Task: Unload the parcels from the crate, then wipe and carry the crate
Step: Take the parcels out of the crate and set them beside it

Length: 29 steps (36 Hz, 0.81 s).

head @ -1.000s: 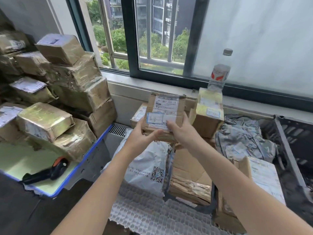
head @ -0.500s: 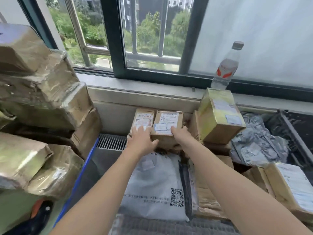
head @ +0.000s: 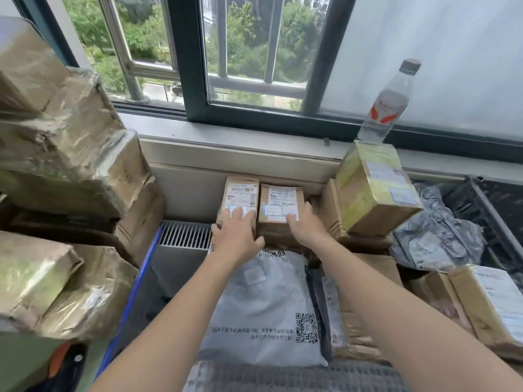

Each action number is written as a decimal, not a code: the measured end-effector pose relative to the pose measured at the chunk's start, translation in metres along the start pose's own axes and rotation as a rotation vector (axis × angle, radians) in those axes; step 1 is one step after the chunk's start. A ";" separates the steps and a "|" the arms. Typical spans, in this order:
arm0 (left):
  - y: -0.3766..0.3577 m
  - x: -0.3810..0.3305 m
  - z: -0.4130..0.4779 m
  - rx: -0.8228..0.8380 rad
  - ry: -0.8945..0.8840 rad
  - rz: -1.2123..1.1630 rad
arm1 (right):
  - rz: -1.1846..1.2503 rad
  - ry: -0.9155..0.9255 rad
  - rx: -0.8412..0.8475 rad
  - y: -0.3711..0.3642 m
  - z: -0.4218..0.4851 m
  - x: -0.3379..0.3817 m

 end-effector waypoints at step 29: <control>-0.005 -0.276 -0.081 -0.245 -0.276 -0.006 | -0.069 0.494 -0.192 0.234 -0.140 -0.167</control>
Point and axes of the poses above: each hand's wrist, its own z-axis towards the middle knuckle, its own y-axis out of the back of the hand, x = y × z, the point moved 8 cm from there along z, towards the middle knuckle, and after that the axes turned 15 degrees about -y, right-handed, at the moved point
